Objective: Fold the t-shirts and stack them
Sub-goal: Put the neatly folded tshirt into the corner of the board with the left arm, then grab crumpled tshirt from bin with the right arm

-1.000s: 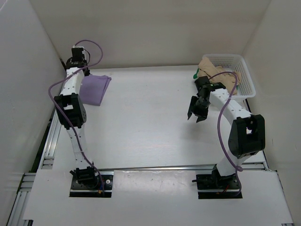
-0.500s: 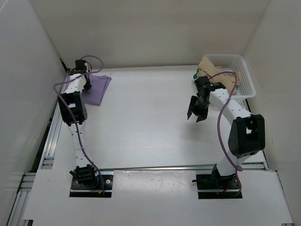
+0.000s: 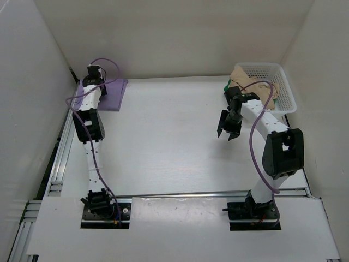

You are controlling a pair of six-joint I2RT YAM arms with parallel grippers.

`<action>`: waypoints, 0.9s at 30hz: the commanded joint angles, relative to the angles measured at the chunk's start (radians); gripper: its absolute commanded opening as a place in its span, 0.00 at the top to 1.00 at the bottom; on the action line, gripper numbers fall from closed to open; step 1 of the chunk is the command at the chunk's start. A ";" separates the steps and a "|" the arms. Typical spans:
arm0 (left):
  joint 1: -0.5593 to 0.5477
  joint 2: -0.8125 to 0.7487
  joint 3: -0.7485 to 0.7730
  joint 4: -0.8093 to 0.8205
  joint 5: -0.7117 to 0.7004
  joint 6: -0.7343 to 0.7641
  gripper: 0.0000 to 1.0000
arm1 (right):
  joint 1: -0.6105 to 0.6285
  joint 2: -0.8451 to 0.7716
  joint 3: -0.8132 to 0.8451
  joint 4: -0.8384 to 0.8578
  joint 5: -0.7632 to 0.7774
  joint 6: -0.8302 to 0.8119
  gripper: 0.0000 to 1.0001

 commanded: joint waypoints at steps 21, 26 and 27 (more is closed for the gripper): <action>-0.030 -0.697 -0.474 0.024 0.085 -0.004 0.00 | -0.177 0.342 0.797 0.177 0.261 -0.116 0.13; -0.030 -0.935 -0.731 0.012 0.178 -0.004 0.00 | -0.177 0.502 0.883 0.321 0.359 -0.125 0.13; -0.030 -0.997 -0.796 -0.011 0.178 -0.004 0.00 | -0.190 0.517 0.892 0.330 0.370 -0.116 0.15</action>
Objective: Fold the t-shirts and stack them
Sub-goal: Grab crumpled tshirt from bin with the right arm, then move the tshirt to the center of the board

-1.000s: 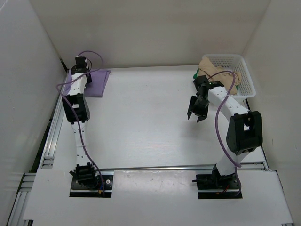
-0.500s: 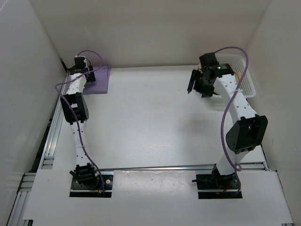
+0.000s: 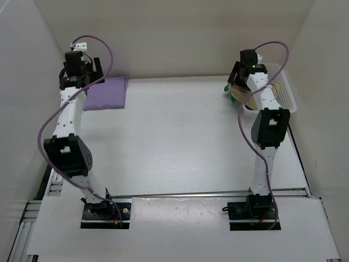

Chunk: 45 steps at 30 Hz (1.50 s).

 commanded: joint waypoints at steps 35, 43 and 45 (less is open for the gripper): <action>0.003 -0.371 -0.301 -0.308 0.039 -0.002 0.00 | 0.121 -0.848 -0.228 0.301 -0.428 0.026 1.00; 0.003 -0.433 -0.322 -0.317 0.061 -0.002 0.00 | 0.212 -0.988 -0.717 0.503 -0.527 0.526 1.00; 0.003 -0.443 -0.322 -0.317 0.061 -0.002 0.00 | 0.233 -0.955 -0.830 0.503 -0.562 0.613 0.94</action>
